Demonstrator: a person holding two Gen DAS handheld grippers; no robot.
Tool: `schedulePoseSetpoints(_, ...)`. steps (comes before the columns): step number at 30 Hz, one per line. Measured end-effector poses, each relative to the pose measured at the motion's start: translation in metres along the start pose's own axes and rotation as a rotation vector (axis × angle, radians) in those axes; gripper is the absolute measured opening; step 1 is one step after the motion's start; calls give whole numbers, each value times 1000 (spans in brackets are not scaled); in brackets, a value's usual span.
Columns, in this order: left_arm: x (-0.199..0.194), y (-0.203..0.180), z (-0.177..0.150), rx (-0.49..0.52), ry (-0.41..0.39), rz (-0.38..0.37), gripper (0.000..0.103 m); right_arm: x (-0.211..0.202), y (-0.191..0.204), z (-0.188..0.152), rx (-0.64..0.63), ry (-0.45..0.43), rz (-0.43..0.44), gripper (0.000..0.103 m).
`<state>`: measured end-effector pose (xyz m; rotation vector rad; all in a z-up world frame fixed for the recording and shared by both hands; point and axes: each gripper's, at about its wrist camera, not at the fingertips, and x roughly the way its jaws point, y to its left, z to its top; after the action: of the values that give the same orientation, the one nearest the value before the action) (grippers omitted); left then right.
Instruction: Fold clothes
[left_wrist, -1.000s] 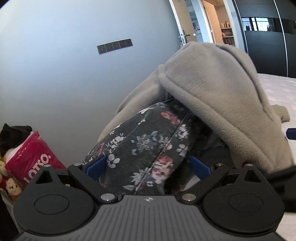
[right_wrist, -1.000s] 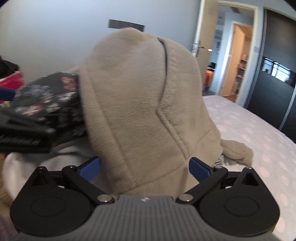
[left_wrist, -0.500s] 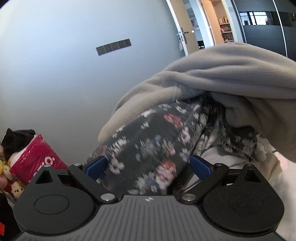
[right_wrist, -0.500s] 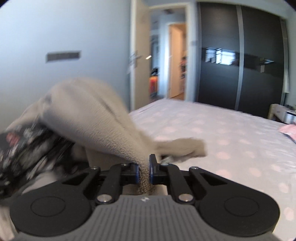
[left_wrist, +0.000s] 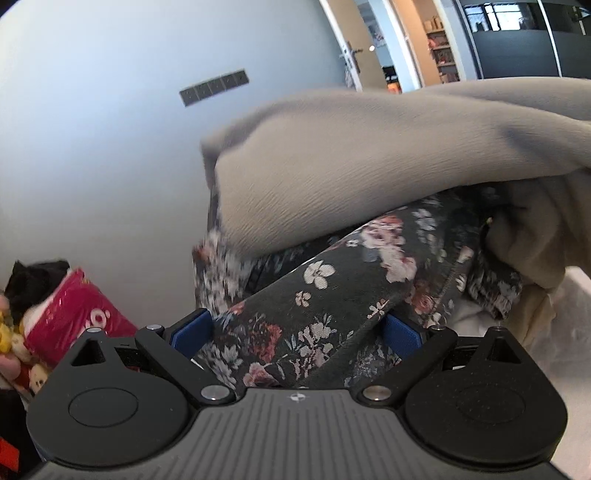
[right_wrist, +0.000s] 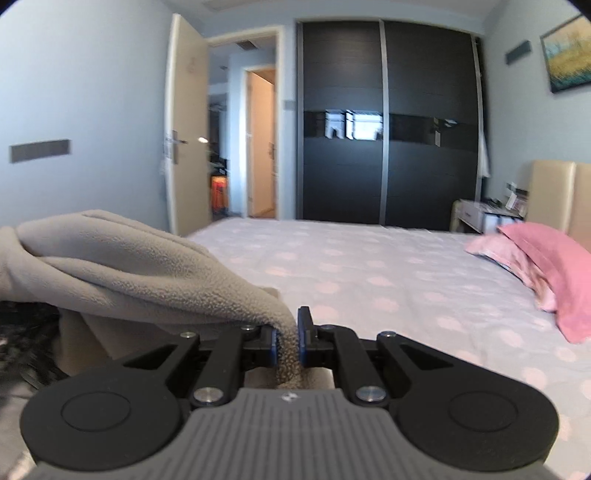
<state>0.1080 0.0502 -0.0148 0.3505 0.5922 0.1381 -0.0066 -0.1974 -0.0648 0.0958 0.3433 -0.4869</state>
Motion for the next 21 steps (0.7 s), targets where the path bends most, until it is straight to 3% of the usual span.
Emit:
schedulePoseSetpoints(2, 0, -3, -2, -2, 10, -6, 99, 7, -14, -8, 0, 60, 2, 10)
schedulePoseSetpoints(6, -10, -5, -2, 31, -14, -27, 99, 8, -21, -29, -39, 126, 96, 11)
schedulePoseSetpoints(9, -21, -3, -2, 17, -14, -96, 99, 7, -12, -36, -95, 171, 162, 22)
schedulePoseSetpoints(10, -25, -3, -5, 12, -16, -116, 99, 5, -9, -36, -101, 184, 182, 29)
schedulePoseSetpoints(12, -34, 0, -7, 4, -26, -148, 99, -1, -3, -36, -111, 196, 223, 31)
schedulePoseSetpoints(16, -47, 6, -6, -18, -52, -172, 99, -16, 17, -30, -147, 166, 302, 55)
schedulePoseSetpoints(18, -50, 10, -1, -40, -68, -173, 99, -23, 28, -22, -171, 131, 349, 58)
schedulePoseSetpoints(21, -49, 17, 6, -65, -72, -175, 99, -39, 49, -10, -214, 77, 442, 71)
